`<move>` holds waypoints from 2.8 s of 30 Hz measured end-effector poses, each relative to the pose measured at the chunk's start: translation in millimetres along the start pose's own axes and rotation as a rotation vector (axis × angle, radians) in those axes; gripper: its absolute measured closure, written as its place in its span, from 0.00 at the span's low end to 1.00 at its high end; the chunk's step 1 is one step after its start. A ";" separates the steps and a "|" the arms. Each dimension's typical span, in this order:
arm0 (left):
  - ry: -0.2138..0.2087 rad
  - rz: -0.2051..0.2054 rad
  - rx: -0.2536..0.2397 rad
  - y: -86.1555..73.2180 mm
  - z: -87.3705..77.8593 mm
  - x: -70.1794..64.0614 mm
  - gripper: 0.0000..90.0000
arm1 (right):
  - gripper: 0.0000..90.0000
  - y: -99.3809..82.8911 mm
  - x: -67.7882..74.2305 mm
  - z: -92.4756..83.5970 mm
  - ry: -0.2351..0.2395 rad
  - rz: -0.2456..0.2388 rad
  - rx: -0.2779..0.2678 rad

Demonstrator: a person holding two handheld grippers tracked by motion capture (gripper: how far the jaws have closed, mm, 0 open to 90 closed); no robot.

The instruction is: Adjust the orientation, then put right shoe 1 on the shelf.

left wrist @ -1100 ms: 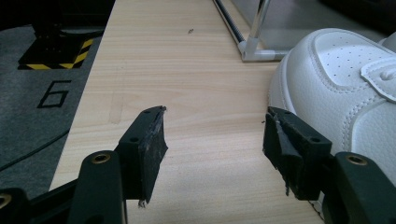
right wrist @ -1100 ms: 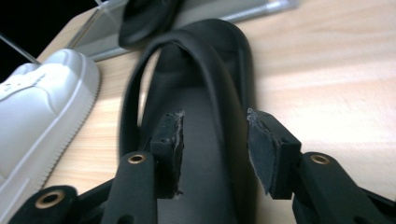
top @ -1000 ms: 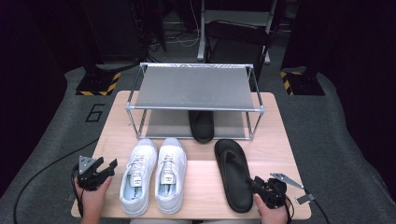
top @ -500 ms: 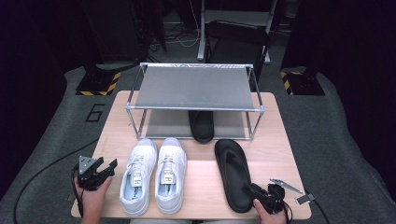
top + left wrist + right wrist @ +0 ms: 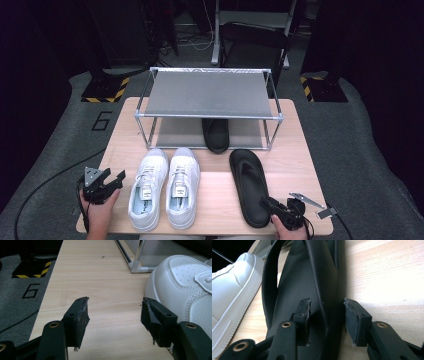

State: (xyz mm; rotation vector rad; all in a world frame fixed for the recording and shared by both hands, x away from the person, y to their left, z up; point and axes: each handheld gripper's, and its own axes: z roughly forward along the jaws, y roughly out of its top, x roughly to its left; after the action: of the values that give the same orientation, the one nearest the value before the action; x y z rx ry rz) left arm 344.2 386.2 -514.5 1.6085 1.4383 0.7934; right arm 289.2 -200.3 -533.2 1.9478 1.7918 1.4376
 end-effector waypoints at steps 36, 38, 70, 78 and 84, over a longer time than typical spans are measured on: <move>0.006 0.000 -0.004 0.0 0.9 -0.4 0.43 | 0.75 0.5 -3.6 -9.8 0.056 0.112 -0.048; 0.003 0.003 0.002 0.1 0.8 -0.5 0.43 | 0.75 1.1 -4.4 -9.6 0.070 0.105 -0.071; -0.002 0.003 0.004 0.2 2.4 0.0 0.43 | 0.74 65.3 4.4 30.5 0.027 0.127 -0.131; -0.001 0.003 0.004 0.1 2.4 0.5 0.43 | 0.74 86.4 7.7 53.1 0.002 0.121 -0.138; -0.002 0.004 0.001 0.2 2.8 1.3 0.43 | 0.74 95.6 9.6 63.9 -0.008 0.109 -0.139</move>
State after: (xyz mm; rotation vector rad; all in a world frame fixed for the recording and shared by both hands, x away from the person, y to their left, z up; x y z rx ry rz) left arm 346.9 387.0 -515.7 1.6128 1.4350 0.7928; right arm 399.3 -189.0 -500.3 2.0047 1.5586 1.5405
